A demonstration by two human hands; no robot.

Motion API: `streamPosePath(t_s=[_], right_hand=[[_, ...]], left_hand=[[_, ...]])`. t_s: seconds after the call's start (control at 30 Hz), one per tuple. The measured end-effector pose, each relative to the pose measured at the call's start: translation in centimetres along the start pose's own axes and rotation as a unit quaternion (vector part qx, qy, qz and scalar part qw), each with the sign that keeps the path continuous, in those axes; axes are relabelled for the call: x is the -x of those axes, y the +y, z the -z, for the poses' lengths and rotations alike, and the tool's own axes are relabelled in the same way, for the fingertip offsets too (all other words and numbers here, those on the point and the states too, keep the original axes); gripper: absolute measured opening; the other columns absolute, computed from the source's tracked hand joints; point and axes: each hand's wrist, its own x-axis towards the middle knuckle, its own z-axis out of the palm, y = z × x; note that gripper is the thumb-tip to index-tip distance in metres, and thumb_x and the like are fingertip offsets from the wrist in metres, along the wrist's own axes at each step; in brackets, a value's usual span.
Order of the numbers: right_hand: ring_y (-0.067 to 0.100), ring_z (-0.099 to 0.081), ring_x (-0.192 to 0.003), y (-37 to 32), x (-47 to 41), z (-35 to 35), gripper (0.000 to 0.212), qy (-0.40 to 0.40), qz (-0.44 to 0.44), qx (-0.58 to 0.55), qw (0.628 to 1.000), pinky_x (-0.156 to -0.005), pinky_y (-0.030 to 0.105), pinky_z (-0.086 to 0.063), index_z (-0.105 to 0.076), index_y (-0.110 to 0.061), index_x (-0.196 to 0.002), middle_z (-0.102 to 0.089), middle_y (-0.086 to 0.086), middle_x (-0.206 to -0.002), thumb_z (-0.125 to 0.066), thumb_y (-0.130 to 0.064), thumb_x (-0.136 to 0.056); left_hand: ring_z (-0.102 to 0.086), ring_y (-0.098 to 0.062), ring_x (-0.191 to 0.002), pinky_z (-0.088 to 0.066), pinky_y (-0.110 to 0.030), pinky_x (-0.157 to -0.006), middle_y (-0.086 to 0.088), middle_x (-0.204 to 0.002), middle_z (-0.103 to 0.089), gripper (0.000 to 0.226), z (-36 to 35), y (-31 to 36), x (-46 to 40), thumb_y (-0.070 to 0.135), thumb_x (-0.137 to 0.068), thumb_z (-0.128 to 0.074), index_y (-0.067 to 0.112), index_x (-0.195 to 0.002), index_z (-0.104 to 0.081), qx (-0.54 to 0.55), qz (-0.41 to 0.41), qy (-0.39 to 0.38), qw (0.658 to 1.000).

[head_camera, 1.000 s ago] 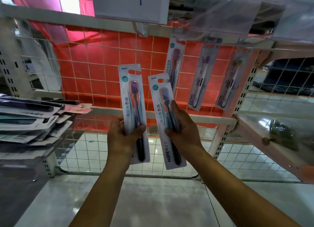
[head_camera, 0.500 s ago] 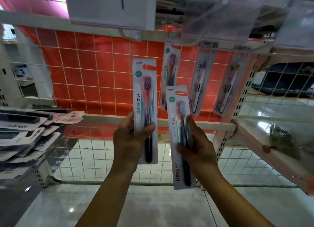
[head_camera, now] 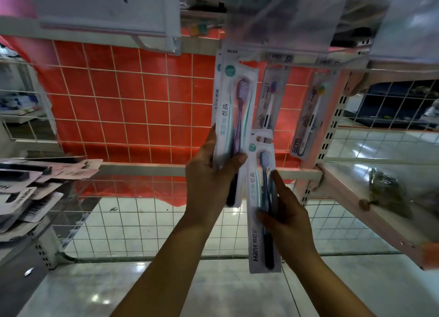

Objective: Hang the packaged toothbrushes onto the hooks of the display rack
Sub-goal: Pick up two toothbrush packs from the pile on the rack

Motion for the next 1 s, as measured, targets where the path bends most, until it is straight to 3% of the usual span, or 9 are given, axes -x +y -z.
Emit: streamPosePath(t_s=[0.1, 0.27, 0.37, 0.43, 0.57, 0.7, 0.83, 0.93, 1.0], right_hand=[[0.014, -0.052, -0.113, 0.0, -0.4, 0.3, 0.085, 0.009, -0.007, -0.004, 1.000, -0.088, 0.030, -0.047, -0.021, -0.058, -0.124, -0.050, -0.014, -0.117, -0.061, 0.004, -0.083], [0.020, -0.054, -0.115, 0.4, -1.2, 0.7, 0.085, 0.026, -0.029, -0.020, 0.999, -0.092, 0.043, -0.050, -0.024, -0.057, -0.128, -0.055, 0.000, -0.126, -0.061, 0.005, -0.083], [0.019, -0.053, -0.114, 0.8, -1.1, 0.8, 0.084, 0.028, -0.042, -0.035, 0.998, -0.088, 0.034, -0.050, -0.024, -0.053, -0.130, -0.054, -0.001, -0.126, -0.060, 0.006, -0.083], [0.019, -0.052, -0.115, 1.2, -0.9, 0.9, 0.083, 0.030, -0.058, -0.047, 0.997, -0.091, 0.038, -0.049, -0.025, -0.053, -0.130, -0.053, -0.002, -0.126, -0.059, 0.007, -0.083], [0.022, -0.053, -0.116, 2.0, -0.8, 1.2, 0.080, 0.046, -0.082, -0.077, 0.993, -0.095, 0.051, -0.047, -0.031, -0.046, -0.133, -0.054, 0.001, -0.127, -0.059, 0.009, -0.082], [0.021, -0.052, -0.118, 1.9, -0.8, 1.7, 0.078, 0.054, -0.076, -0.092, 0.991, -0.095, 0.052, -0.047, -0.031, -0.039, -0.138, -0.054, 0.002, -0.128, -0.059, 0.009, -0.082], [0.019, -0.052, -0.117, 1.5, -0.7, 2.1, 0.076, 0.058, -0.066, -0.090, 0.992, -0.095, 0.047, -0.049, -0.030, -0.040, -0.135, -0.052, -0.003, -0.127, -0.059, 0.008, -0.083], [0.017, -0.052, -0.115, 0.8, -0.4, 2.5, 0.075, 0.058, -0.065, -0.073, 0.994, -0.090, 0.034, -0.051, -0.027, -0.044, -0.130, -0.050, -0.005, -0.126, -0.059, 0.006, -0.084], [0.019, -0.050, -0.119, 0.5, -0.4, 2.6, 0.075, 0.058, -0.066, -0.062, 0.994, -0.094, 0.038, -0.050, -0.025, -0.043, -0.131, -0.048, -0.002, -0.132, -0.059, 0.004, -0.085]], left_hand=[[-0.063, 0.002, -0.097, -0.052, -0.014, -0.078, 0.010, -0.107, -0.064, 0.056, 0.0, -0.8, -1.2, 0.010, -0.082, -0.066, 0.011, -0.135, -0.047, -0.013, 0.013, -0.003, 1.000], [-0.064, -0.023, -0.101, -0.057, -0.031, -0.081, -0.010, -0.117, -0.061, 0.058, -0.7, -2.9, -5.0, 0.013, -0.084, -0.066, 0.009, -0.137, -0.043, -0.051, 0.051, -0.001, 0.997], [-0.064, -0.026, -0.099, -0.056, -0.028, -0.079, -0.012, -0.114, -0.061, 0.051, -0.9, -4.0, -7.5, 0.014, -0.087, -0.063, 0.009, -0.133, -0.044, -0.095, 0.060, 0.001, 0.994], [-0.063, -0.025, -0.099, -0.056, -0.033, -0.084, -0.012, -0.113, -0.061, 0.050, -1.0, -4.8, -8.5, 0.013, -0.087, -0.063, 0.009, -0.133, -0.044, -0.088, 0.053, -0.006, 0.995], [-0.062, -0.019, -0.097, -0.053, -0.020, -0.079, -0.010, -0.114, -0.059, 0.053, -1.2, -5.7, -9.1, 0.010, -0.088, -0.062, 0.008, -0.136, -0.041, -0.091, 0.037, 0.002, 0.995], [-0.059, -0.012, -0.099, -0.053, -0.019, -0.082, -0.001, -0.118, -0.054, 0.063, -1.1, -6.5, -8.5, 0.013, -0.089, -0.061, 0.010, -0.144, -0.029, -0.090, 0.018, -0.013, 0.996], [-0.060, -0.019, -0.099, -0.056, -0.016, -0.067, -0.008, -0.122, -0.055, 0.076, -0.8, -8.0, -7.2, 0.005, -0.083, -0.066, 0.014, -0.146, -0.025, -0.120, 0.045, -0.041, 0.991], [-0.060, -0.025, -0.103, -0.057, -0.027, -0.077, -0.008, -0.115, -0.059, 0.067, -0.2, -9.2, -5.0, 0.003, -0.080, -0.069, 0.013, -0.138, -0.037, -0.153, 0.092, -0.056, 0.982], [-0.061, -0.029, -0.102, -0.050, -0.043, -0.092, -0.013, -0.109, -0.063, 0.066, 0.5, -9.9, -3.6, 0.004, -0.080, -0.069, 0.013, -0.137, -0.037, -0.202, 0.149, -0.072, 0.965]])
